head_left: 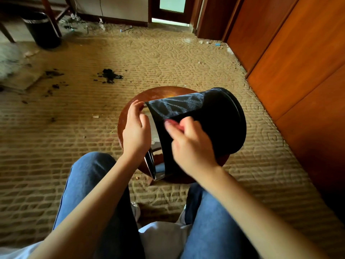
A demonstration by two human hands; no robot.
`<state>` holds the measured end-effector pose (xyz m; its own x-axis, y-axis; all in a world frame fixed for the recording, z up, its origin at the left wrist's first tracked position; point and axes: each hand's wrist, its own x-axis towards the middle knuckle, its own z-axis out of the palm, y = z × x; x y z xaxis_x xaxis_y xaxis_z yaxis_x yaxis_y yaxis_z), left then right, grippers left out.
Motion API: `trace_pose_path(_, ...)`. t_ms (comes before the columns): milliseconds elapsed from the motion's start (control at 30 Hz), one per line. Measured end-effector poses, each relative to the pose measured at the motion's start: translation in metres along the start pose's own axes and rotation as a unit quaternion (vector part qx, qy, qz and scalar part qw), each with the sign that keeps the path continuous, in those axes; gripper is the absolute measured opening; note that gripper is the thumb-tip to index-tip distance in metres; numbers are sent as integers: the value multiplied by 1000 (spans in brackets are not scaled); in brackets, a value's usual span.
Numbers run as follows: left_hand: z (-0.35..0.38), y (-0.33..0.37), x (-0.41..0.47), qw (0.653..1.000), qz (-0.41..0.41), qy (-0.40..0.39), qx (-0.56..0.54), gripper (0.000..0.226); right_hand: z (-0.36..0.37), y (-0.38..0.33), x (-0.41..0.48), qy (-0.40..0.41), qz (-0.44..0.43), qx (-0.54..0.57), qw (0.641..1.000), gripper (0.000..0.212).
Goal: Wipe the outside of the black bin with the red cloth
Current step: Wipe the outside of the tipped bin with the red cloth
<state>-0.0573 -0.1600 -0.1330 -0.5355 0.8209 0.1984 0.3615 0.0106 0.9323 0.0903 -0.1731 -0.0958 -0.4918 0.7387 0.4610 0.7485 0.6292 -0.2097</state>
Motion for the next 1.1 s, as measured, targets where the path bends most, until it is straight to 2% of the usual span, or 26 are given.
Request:
trace_pose_path(133,2,3,2,1000,-24,8,-17,57,-30,93,4,13,185,-97,978,38)
trace_pose_path(200,3,4,2,999,-29,5,-24,58,-32,103,6,31,246,-107,963,40)
trace_pose_path(267,3,5,3,999,-31,2,-28,57,-18,72,7,37,208,-112,971,40)
trace_pose_path(400,0,3,5,1000,-22,-6,-14,57,13,-29,-4,20,5,-10,1000,41)
trace_pose_path(467,-2,2,5,1000,-15,-11,-2,57,10,-29,-3,-6,-44,13,999,40)
trace_pose_path(533,-1,1,4,1000,-14,-10,6,56,-3,4,4,-7,-12,-14,1000,39)
trace_pose_path(667,2,4,-2,1000,-16,-4,-22,56,-30,79,19,9,207,-89,974,38)
trace_pose_path(700,3,5,-3,1000,-16,-4,-26,56,-29,78,20,16,228,-105,968,37)
trace_pose_path(767,3,6,-3,999,-21,-2,-28,56,-17,44,21,20,192,-125,973,35)
trace_pose_path(867,0,3,4,999,-25,-9,-32,55,9,-33,16,7,70,-44,997,32)
trace_pose_path(933,-1,1,7,999,-29,-13,-38,56,13,-48,13,-2,22,10,1000,28)
trace_pose_path(1000,0,1,6,999,-33,-4,-40,54,0,-19,18,-6,41,27,999,32)
trace_pose_path(1100,3,2,2,998,-41,2,-50,53,-22,62,21,1,161,-51,986,37)
